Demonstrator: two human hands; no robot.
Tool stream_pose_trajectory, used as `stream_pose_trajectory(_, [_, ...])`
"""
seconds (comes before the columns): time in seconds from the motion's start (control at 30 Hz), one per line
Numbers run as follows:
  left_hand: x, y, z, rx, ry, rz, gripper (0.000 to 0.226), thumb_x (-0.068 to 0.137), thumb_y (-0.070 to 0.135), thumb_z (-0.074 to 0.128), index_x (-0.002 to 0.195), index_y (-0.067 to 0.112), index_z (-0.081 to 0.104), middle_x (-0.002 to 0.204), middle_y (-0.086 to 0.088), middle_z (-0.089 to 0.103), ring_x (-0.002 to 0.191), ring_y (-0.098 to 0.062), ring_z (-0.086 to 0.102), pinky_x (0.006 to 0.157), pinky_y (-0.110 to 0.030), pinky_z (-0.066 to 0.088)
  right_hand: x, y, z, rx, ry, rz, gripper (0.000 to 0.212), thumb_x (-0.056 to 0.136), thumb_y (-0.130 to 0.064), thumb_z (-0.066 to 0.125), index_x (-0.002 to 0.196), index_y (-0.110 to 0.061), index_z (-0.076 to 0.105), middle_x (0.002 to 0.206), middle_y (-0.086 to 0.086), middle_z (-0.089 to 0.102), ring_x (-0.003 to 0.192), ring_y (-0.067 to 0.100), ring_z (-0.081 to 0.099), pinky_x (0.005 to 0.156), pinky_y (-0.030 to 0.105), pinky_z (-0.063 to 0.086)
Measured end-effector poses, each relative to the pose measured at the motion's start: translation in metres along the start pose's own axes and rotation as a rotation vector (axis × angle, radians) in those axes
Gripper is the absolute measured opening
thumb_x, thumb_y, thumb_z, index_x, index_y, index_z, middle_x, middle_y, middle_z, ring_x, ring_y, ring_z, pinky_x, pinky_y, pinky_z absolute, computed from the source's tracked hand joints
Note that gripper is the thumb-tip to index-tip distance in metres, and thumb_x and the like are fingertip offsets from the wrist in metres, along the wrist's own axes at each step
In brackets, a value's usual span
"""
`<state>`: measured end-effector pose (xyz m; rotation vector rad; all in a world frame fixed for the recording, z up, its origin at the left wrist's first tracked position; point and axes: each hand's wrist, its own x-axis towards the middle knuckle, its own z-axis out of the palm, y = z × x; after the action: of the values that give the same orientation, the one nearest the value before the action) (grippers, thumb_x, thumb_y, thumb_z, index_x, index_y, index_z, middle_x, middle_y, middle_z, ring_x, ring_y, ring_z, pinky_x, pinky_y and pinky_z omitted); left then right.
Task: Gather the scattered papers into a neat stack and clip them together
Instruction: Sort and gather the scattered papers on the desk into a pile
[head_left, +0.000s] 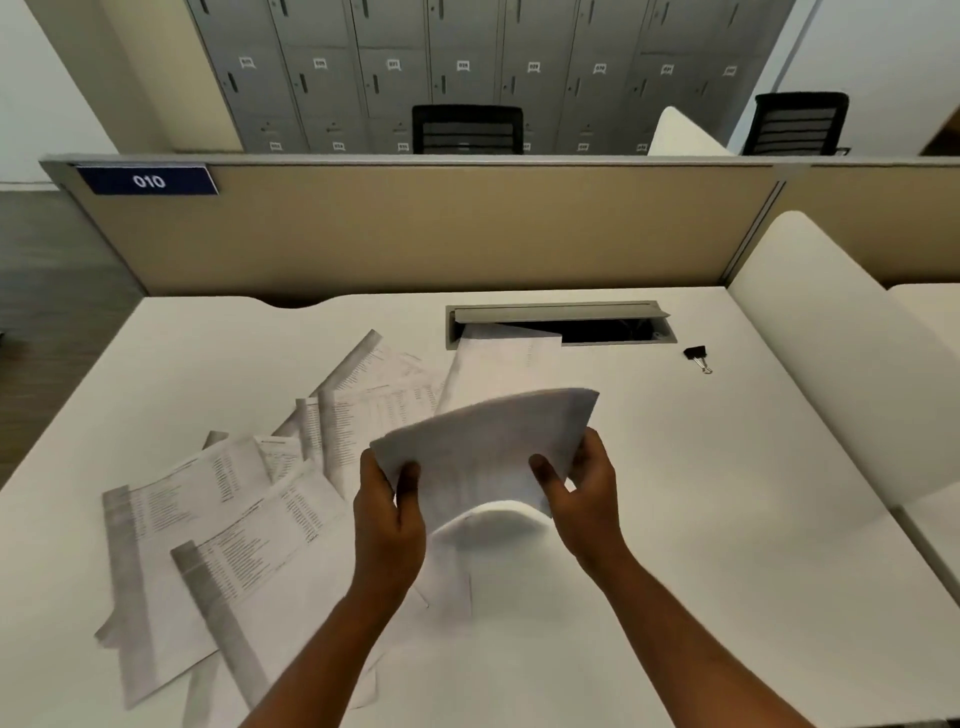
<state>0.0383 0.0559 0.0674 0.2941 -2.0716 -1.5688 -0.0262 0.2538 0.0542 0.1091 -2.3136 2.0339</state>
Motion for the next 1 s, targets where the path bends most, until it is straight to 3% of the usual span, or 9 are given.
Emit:
stream_pose_trajectory(0.07, [-0.004, -0.004, 0.006, 0.046, -0.036, -0.009, 0.020, 0.099, 0.028, 0.039, 0.117, 0.025, 0.045, 0.103, 0.030, 0.060, 0.098, 0.003, 0.059, 0.075, -0.007, 0.048, -0.002, 0.003, 0.002, -0.016, 0.044, 0.060, 0.046, 0.094, -0.013, 0.072, 0.137, -0.013, 0.055, 0.122, -0.004, 0.068, 0.112, 0.008, 0.065, 0.094, 0.027, 0.057])
stream_pose_trajectory(0.23, [-0.010, 0.000, 0.018, 0.004, -0.046, -0.037, 0.032, 0.098, 0.023, 0.039, 0.121, 0.044, 0.039, 0.110, 0.038, 0.053, 0.106, 0.007, 0.056, 0.082, -0.008, 0.049, -0.001, 0.003, 0.003, -0.035, 0.142, 0.051, 0.021, 0.098, -0.008, 0.065, 0.118, -0.004, 0.066, 0.100, -0.002, 0.072, 0.090, 0.002, 0.068, 0.082, 0.025, 0.054])
stream_pose_trajectory(0.37, [-0.015, -0.002, 0.022, 0.011, -0.066, -0.038, 0.035, 0.100, 0.024, 0.048, 0.124, 0.046, 0.036, 0.109, 0.046, 0.048, 0.109, 0.012, 0.053, 0.080, -0.005, 0.050, -0.007, 0.008, 0.000, -0.030, 0.040, 0.058, 0.033, 0.098, -0.009, 0.065, 0.128, -0.020, 0.057, 0.115, -0.010, 0.068, 0.107, 0.004, 0.066, 0.087, 0.015, 0.055])
stream_pose_trajectory(0.5, [-0.022, -0.004, 0.026, 0.030, -0.085, -0.065, 0.060, 0.102, 0.009, 0.046, 0.115, 0.067, 0.034, 0.101, 0.044, 0.052, 0.101, 0.011, 0.057, 0.069, -0.002, 0.047, -0.007, 0.013, 0.000, -0.030, 0.101, 0.086, 0.020, 0.099, -0.009, 0.062, 0.110, -0.026, 0.062, 0.095, -0.013, 0.070, 0.093, 0.007, 0.069, 0.074, 0.012, 0.054])
stream_pose_trajectory(0.57, [-0.025, -0.007, 0.030, 0.023, -0.058, -0.051, 0.056, 0.101, 0.015, 0.048, 0.118, 0.066, 0.033, 0.105, 0.042, 0.052, 0.102, 0.007, 0.058, 0.072, -0.003, 0.048, -0.004, 0.015, -0.003, -0.001, 0.161, 0.056, 0.015, 0.099, -0.010, 0.063, 0.111, -0.018, 0.066, 0.093, -0.011, 0.071, 0.088, 0.003, 0.069, 0.072, 0.011, 0.053])
stream_pose_trajectory(0.7, [-0.032, -0.021, 0.040, 0.037, -0.064, -0.137, 0.042, 0.100, 0.017, 0.053, 0.115, 0.054, 0.039, 0.103, 0.026, 0.057, 0.099, -0.007, 0.063, 0.070, -0.008, 0.052, -0.008, 0.024, -0.006, -0.030, 0.042, 0.164, 0.013, 0.099, -0.007, 0.061, 0.102, -0.019, 0.065, 0.091, -0.001, 0.070, 0.082, 0.003, 0.068, 0.070, 0.016, 0.054])
stream_pose_trajectory(0.87, [-0.030, -0.028, 0.049, 0.090, -0.053, -0.151, 0.047, 0.093, 0.018, 0.064, 0.124, 0.042, 0.037, 0.105, 0.032, 0.056, 0.100, 0.016, 0.057, 0.072, 0.002, 0.045, -0.004, 0.034, -0.015, -0.011, 0.093, 0.201, 0.015, 0.098, -0.008, 0.064, 0.097, -0.023, 0.065, 0.086, -0.005, 0.071, 0.082, 0.008, 0.070, 0.069, 0.015, 0.054])
stream_pose_trajectory(0.93, [-0.027, -0.028, 0.051, 0.110, -0.070, -0.173, 0.043, 0.095, 0.014, 0.062, 0.122, 0.037, 0.039, 0.104, 0.029, 0.056, 0.092, 0.010, 0.062, 0.068, 0.001, 0.045, -0.004, 0.041, -0.017, -0.020, 0.041, 0.290, 0.019, 0.096, -0.004, 0.064, 0.094, -0.023, 0.064, 0.089, -0.001, 0.071, 0.088, 0.017, 0.070, 0.072, 0.019, 0.054])
stream_pose_trajectory(1.0, [-0.019, -0.023, 0.048, 0.180, -0.110, -0.113, 0.040, 0.096, 0.011, 0.059, 0.115, 0.039, 0.038, 0.100, 0.029, 0.055, 0.085, 0.002, 0.063, 0.064, -0.004, 0.049, -0.002, 0.040, -0.022, -0.018, 0.036, 0.303, 0.026, 0.094, -0.006, 0.068, 0.106, -0.028, 0.060, 0.104, -0.003, 0.069, 0.105, 0.023, 0.068, 0.076, 0.017, 0.055])
